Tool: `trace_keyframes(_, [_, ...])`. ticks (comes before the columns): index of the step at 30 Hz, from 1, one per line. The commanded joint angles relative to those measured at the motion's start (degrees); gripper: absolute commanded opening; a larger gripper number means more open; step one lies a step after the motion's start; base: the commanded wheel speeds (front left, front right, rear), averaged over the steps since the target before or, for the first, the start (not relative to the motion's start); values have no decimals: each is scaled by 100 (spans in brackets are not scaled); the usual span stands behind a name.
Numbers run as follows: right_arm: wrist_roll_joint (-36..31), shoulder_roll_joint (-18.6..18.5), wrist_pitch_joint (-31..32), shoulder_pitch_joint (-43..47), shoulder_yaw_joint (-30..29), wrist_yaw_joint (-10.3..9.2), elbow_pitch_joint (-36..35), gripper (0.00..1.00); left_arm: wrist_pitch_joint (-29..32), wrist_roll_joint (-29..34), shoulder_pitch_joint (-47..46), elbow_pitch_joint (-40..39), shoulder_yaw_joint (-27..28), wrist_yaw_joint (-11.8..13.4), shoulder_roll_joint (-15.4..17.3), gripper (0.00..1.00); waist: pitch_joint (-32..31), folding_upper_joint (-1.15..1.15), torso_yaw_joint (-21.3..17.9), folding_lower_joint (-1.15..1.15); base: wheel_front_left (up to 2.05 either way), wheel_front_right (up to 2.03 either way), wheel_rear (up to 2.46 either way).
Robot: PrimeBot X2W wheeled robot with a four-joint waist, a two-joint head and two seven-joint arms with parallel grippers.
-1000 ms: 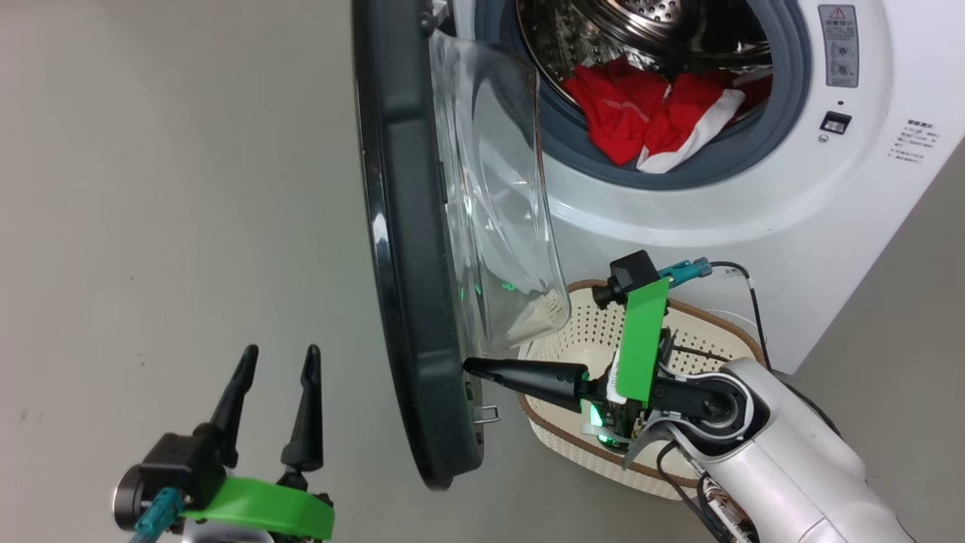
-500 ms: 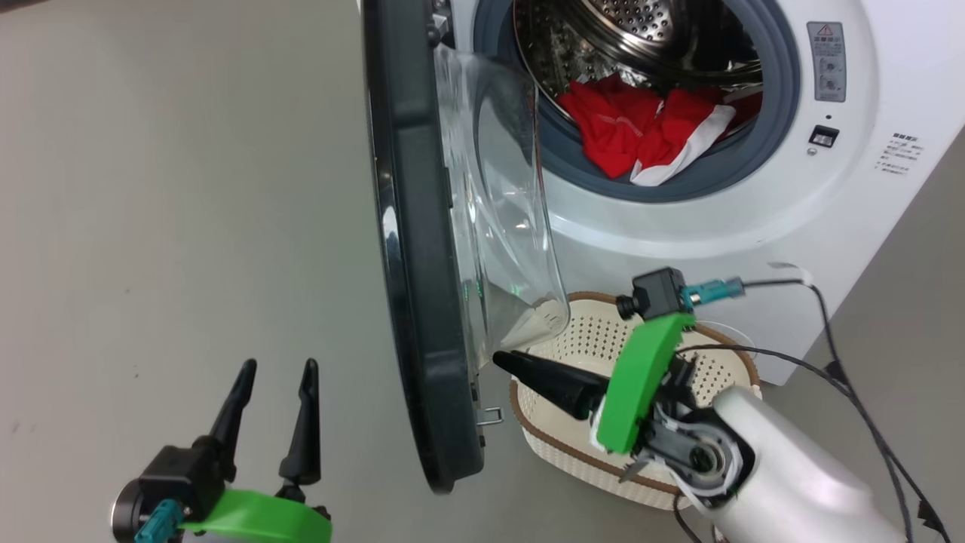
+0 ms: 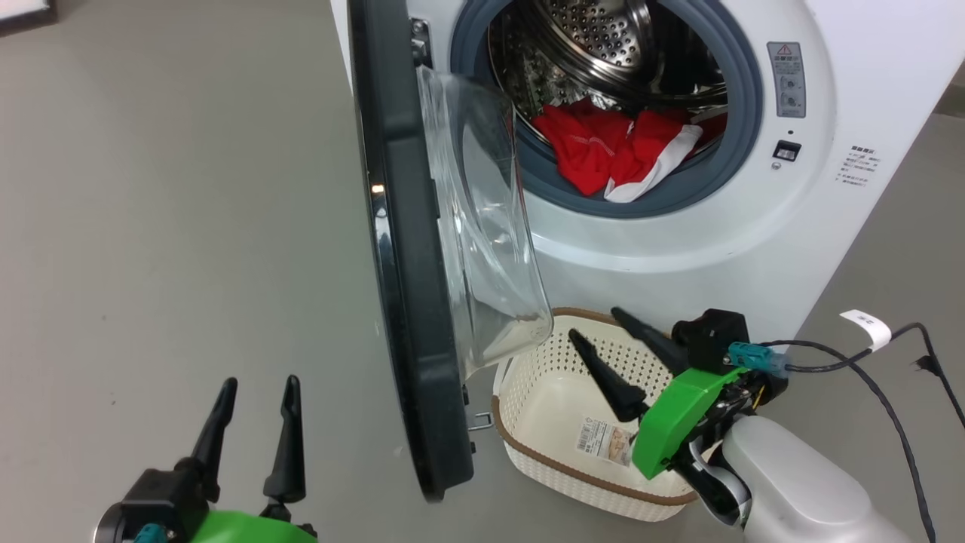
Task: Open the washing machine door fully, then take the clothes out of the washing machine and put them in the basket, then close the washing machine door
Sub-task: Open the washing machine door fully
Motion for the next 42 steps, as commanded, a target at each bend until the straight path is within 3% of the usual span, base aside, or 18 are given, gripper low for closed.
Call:
trace_keyframes(1, [-146, 83, -110, 29, -51, 37, -69, 100, -45, 92, -56, -169, 195, 11, 84, 100, -30, 0, -23, 0, 0, 0, 0])
trace_keyframes(7, [-1588, 401, -406, 321, -1298, 37, 104, 100, -45, 184, 71, -276, 230, -12, 85, 100, -87, 0, -68, 0, 0, 0, 0])
trace_keyframes(11, [-2447, 633, -416, 781, -2236, 37, -476, 100, -45, 238, 119, -360, 258, -29, 88, 100, -70, 0, -87, 0, 0, 0, 0])
trace_keyframes(15, [-2888, 734, -418, 1291, -2726, 37, -1122, 100, -45, 289, 151, -436, 265, -34, 88, 100, -66, 0, -97, 0, 0, 0, 0])
trace_keyframes(23, [-2865, 746, -418, 1968, -2920, 37, -1933, 100, -45, 303, 186, -499, 275, -17, 86, 100, -20, 0, -135, 0, 0, 0, 0])
trace_keyframes(36, [-2741, 747, -419, 2261, -2831, 37, -2102, 100, -45, 294, 185, -412, 256, -1, 85, 100, -19, 0, -156, 0, 0, 0, 0])
trace_keyframes(37, [-2718, 747, -419, 2270, -2814, 37, -2085, 100, -45, 301, 188, -394, 252, -2, 85, 81, -29, 0, -154, 0, 0, 0, 0])
trace_keyframes(38, [-2693, 747, -419, 2274, -2798, 37, -2069, 100, -45, 306, 191, -379, 251, -4, 85, 30, -36, 0, -155, 0, 0, 0, 0])
trace_keyframes(39, [-2664, 747, -419, 2277, -2782, 37, -2047, 100, -45, 316, 192, -364, 248, -8, 85, 0, -44, 0, -156, 0, 0, 0, 0])
trace_keyframes(42, [-2625, 747, -419, 2262, -2723, 37, -1971, 100, -45, 338, 192, -355, 235, -21, 86, 0, -66, 0, -160, 0, 0, 0, 0])
